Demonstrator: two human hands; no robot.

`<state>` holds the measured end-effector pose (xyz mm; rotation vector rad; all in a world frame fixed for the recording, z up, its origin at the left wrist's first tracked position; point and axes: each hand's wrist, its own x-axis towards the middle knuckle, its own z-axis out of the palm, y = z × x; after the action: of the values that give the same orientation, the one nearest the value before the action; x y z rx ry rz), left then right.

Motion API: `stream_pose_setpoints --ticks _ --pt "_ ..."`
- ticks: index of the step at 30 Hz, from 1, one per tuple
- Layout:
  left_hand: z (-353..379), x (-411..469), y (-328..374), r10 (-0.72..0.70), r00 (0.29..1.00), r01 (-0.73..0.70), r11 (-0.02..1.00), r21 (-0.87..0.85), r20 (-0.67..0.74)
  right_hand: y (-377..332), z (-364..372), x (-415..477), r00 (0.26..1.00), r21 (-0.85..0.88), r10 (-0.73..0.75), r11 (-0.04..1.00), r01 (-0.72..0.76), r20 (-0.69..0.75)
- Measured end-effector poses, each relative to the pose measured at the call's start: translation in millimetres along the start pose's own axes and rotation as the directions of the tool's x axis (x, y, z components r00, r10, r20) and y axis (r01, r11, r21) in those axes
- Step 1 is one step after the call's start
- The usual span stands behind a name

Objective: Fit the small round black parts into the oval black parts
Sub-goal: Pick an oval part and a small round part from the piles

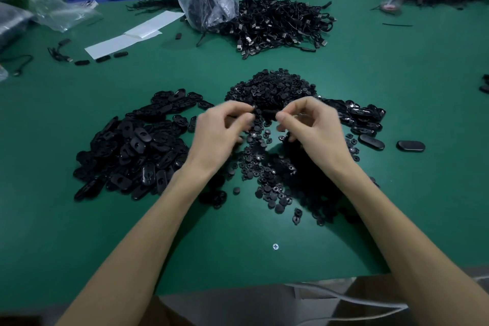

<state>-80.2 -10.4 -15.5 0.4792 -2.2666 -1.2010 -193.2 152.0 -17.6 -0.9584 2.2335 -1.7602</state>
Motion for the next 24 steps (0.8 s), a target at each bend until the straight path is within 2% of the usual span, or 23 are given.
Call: stream_pose_setpoints --ticks 1,2,4,6,9,12,14,17,19,22,24 --pt "-5 2 -4 0.028 0.995 -0.004 0.971 0.238 -0.100 1 -3 2 0.998 -0.033 0.001 0.999 -0.003 -0.068" --pt "-11 3 -9 0.043 0.985 0.038 0.892 0.451 -0.169 2 -8 5 0.989 -0.091 -0.005 0.996 -0.009 -0.151" --pt "-24 7 -22 -0.012 0.975 0.167 0.701 0.693 -0.223 5 -17 11 0.949 -0.230 -0.034 0.972 -0.042 -0.314" --pt "-32 9 -30 -0.112 0.967 0.249 0.582 0.774 -0.227 10 -26 15 0.911 -0.348 -0.058 0.932 -0.097 -0.408" --pt "-37 12 -36 -0.095 0.966 0.252 0.542 0.801 -0.240 19 -37 17 0.885 -0.458 -0.057 0.870 -0.183 -0.462" --pt "-38 14 -38 -0.044 0.963 0.243 0.573 0.783 -0.266 26 -43 17 0.904 -0.584 0.005 0.762 -0.280 -0.428" --pt "-37 13 -36 -0.003 0.959 0.216 0.656 0.724 -0.283 25 -40 16 0.917 -0.665 0.017 0.684 -0.301 -0.397" --pt "-29 11 -25 0.031 0.957 0.129 0.843 0.522 -0.288 18 -32 12 0.944 -0.654 -0.064 0.736 -0.176 -0.325" --pt "-19 9 -18 0.019 0.969 0.082 0.917 0.391 -0.248 15 -26 10 0.979 -0.624 -0.090 0.780 -0.045 -0.183" --pt "-5 3 -12 0.105 0.981 -0.047 0.946 0.319 -0.165 13 -17 7 0.997 -0.594 -0.046 0.801 0.075 0.063" --pt "0 1 -11 0.202 0.970 -0.153 0.938 0.312 -0.132 13 -12 6 0.990 -0.585 -0.026 0.805 0.102 0.138"
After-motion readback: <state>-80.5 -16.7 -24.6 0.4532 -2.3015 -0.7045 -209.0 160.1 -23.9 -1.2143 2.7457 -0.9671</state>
